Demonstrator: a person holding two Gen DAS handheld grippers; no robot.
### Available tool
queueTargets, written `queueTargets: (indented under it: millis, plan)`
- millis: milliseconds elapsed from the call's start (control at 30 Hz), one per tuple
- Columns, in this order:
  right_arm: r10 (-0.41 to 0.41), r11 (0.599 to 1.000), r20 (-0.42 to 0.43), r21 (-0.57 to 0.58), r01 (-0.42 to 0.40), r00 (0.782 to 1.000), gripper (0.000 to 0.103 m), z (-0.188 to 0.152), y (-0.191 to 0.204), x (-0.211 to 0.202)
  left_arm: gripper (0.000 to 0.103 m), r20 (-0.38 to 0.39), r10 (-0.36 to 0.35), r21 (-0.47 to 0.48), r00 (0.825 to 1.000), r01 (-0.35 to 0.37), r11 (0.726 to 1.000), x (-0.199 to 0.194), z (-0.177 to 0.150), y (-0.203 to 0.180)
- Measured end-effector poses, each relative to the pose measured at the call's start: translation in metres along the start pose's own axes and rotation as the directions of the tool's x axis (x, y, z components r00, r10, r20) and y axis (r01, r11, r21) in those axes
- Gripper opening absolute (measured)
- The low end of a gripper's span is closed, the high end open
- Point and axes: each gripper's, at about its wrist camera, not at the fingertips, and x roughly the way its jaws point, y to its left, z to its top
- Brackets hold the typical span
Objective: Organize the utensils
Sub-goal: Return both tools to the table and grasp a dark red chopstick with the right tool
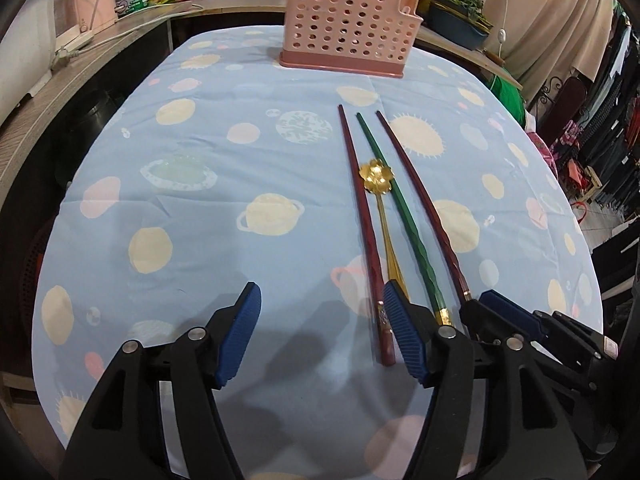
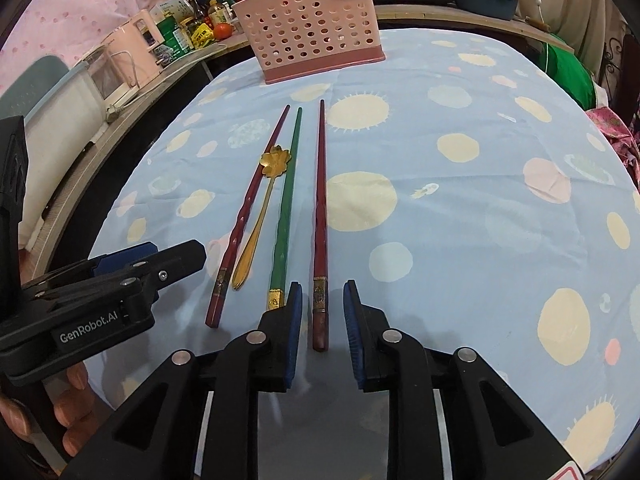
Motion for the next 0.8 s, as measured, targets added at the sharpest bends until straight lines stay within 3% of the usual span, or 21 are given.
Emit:
queueTargets:
  millis: [400, 633, 800]
  plan:
    - [-0.049, 0.998, 0.02, -0.038, 0.05, 0.999, 0.008, -0.004, 0.001, 0.001, 0.063, -0.026, -0.005, 0.055, 1.0, 0.007, 0.998, 0.01, -0.01, -0.015]
    - [-0.048, 0.998, 0.022, -0.036, 0.049, 0.999, 0.008, -0.005, 0.0, 0.001, 0.061, -0.004, 0.029, 0.097, 1.0, -0.029, 0.995, 0.011, -0.014, -0.021]
    - [-0.049, 0.998, 0.022, -0.038, 0.05, 0.999, 0.008, -0.005, -0.001, 0.001, 0.046, 0.016, 0.049, 0.117, 0.999, -0.05, 0.992, 0.01, -0.015, -0.023]
